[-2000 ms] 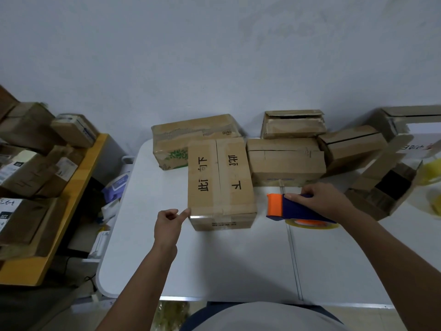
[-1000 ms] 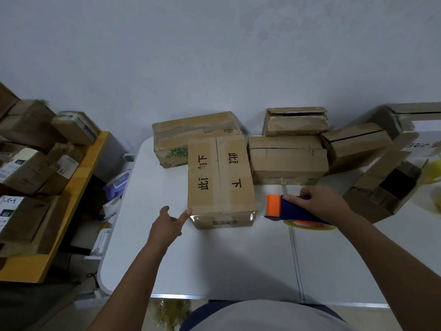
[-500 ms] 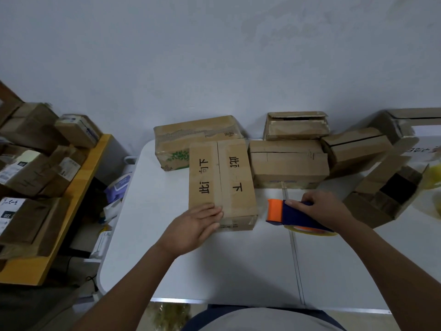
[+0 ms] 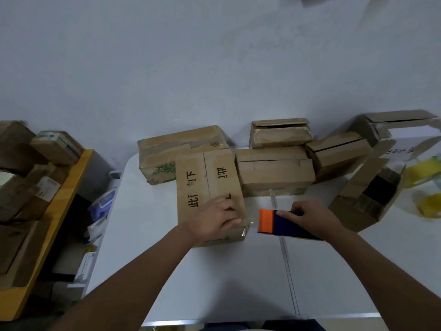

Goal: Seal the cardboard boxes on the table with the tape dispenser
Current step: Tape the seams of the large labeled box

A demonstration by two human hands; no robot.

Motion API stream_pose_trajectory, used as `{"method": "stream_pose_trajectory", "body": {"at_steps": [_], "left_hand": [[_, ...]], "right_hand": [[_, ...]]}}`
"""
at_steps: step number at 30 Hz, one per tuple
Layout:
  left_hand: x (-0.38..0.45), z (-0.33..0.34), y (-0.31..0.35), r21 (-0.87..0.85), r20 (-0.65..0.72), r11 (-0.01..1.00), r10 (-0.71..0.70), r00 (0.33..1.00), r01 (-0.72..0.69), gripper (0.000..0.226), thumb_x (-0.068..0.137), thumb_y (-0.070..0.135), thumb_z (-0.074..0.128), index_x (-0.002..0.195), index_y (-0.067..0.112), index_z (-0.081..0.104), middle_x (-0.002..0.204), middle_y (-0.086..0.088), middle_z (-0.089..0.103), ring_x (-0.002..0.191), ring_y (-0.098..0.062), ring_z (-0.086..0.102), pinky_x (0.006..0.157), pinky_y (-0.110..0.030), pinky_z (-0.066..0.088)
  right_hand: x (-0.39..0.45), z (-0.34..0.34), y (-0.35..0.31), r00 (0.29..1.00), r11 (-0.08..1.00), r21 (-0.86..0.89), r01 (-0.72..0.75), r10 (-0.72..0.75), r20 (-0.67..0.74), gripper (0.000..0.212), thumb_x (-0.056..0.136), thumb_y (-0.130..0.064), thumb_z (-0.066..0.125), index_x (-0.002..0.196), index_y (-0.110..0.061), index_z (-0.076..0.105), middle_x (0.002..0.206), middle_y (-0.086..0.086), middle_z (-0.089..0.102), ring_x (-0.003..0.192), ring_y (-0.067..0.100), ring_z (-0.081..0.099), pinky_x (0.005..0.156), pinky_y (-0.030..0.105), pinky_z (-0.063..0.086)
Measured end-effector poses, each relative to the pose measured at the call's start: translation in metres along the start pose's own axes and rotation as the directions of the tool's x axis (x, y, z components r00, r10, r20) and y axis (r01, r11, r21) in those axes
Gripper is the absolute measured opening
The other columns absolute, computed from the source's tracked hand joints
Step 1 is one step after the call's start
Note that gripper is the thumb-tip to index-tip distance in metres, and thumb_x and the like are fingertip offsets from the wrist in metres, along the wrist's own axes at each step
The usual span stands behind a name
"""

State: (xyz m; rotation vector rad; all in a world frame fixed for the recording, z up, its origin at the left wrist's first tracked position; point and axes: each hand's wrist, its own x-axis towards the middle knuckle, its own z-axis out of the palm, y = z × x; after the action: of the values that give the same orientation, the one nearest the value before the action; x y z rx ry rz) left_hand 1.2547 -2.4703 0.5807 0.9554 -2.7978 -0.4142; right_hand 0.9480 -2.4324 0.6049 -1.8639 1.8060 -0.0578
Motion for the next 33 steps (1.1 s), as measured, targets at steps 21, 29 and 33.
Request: {"method": "stream_pose_trajectory", "body": {"at_steps": [21,29,33], "left_hand": [[0.018,0.029,0.008,0.21,0.144,0.972,-0.135,0.98,0.103,0.065,0.102,0.06,0.012,0.158,0.027,0.01,0.165,0.011,0.002,0.152,-0.01,-0.006,0.123,-0.048,-0.004],[0.018,0.032,0.009,0.222,0.133,0.968,-0.151,0.979,0.119,0.063,0.103,0.06,0.018,0.158,0.029,0.011,0.165,0.009,0.006,0.152,-0.011,-0.004,0.121,-0.049,-0.001],[0.02,0.032,0.01,0.215,0.141,0.969,-0.156,0.978,0.123,0.062,0.104,0.06,0.019,0.157,0.03,0.009,0.165,0.01,0.005,0.152,-0.01,-0.005,0.12,-0.049,0.0]], "right_hand": [[0.001,-0.016,0.027,0.998,0.995,-0.086,0.044,-0.041,0.04,0.084,0.063,-0.089,0.019,0.089,-0.022,0.062,0.076,-0.004,0.062,0.067,0.006,0.057,0.057,0.02,0.039],[0.006,-0.007,0.035,0.978,1.0,-0.004,-0.023,0.023,0.208,0.042,0.093,-0.063,0.041,0.104,-0.024,0.05,0.094,0.001,0.06,0.08,0.013,0.058,0.065,0.024,0.044],[0.008,0.012,0.023,0.993,0.996,-0.092,-0.012,0.022,0.116,0.04,0.097,-0.056,0.04,0.107,-0.018,0.05,0.097,0.005,0.065,0.082,0.018,0.06,0.072,0.03,0.049]]}}
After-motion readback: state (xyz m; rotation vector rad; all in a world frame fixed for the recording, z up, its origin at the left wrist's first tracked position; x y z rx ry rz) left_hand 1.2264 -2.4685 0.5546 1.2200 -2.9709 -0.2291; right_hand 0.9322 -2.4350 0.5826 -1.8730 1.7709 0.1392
